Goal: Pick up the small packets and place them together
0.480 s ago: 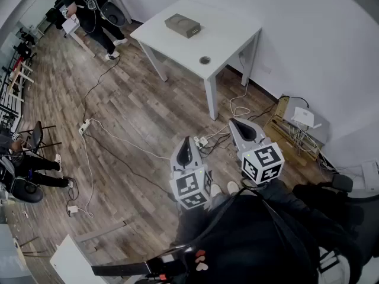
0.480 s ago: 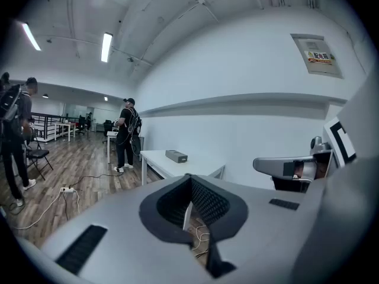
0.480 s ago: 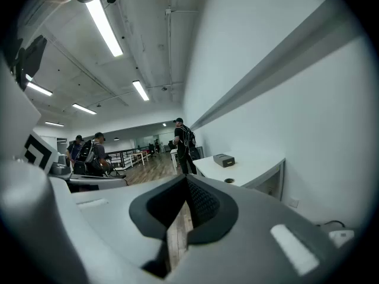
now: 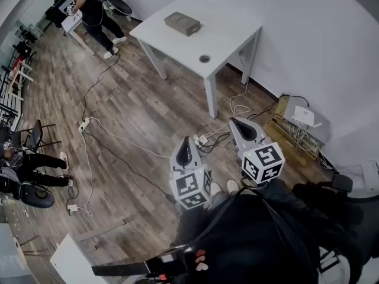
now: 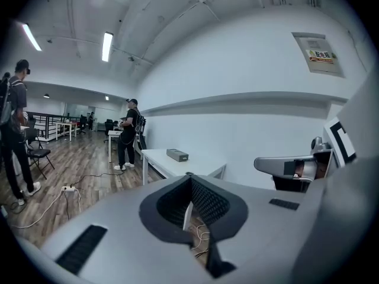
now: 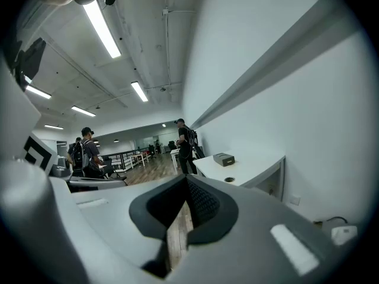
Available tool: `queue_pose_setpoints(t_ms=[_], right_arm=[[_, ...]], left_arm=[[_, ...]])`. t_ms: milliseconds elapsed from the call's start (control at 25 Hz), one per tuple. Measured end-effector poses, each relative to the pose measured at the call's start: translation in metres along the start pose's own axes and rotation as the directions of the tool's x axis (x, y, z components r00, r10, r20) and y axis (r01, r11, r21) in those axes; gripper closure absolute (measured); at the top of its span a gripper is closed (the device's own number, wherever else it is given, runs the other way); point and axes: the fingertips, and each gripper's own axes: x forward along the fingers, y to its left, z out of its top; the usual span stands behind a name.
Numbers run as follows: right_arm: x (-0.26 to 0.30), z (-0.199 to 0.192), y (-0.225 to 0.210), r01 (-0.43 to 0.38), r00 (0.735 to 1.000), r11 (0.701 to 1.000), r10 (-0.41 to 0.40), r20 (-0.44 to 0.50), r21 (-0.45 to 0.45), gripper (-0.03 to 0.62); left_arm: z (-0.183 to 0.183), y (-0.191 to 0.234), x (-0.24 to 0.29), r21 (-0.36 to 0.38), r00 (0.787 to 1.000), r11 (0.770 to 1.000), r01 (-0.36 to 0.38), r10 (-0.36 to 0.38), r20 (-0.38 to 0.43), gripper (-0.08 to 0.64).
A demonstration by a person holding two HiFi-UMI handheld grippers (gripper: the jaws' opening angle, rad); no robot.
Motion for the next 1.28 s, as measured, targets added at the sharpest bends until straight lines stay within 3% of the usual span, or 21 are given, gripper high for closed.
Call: queue_pose_setpoints(t_ms=[320,680,1040,1280], right_arm=[[0.002,-0.002,-0.011,-0.008,1.0,0.999,0.008,0.005,0.033,0.598],[0.007,-0.013,-0.018,-0.069,0.997,0.998,0.069,-0.025,-0.007,0.6],[0.039,-0.009,-0.029,-0.068,0.998,0.997,0.068,-0.014,-0.022,0.6],[0.101,-0.006,-0.031,-0.022,1.0,0.999,0.021,-0.021,-0.037,0.6]], left_arm=[[0.003,0.014,-0.005,-0.02,0.998,0.998,-0.06,0.06,0.006,0.56],[-0.015,0.025,-0.011,-0.068,0.985,0.983,-0.171,0.17,-0.02,0.56],[-0.018,0.031,0.019,-0.038,0.985,0.985,-0.169,0.168,-0.034,0.56],[-0.002,0.073,0.064,-0.038,0.989,0.988,-0.149,0.148,-0.028,0.56]])
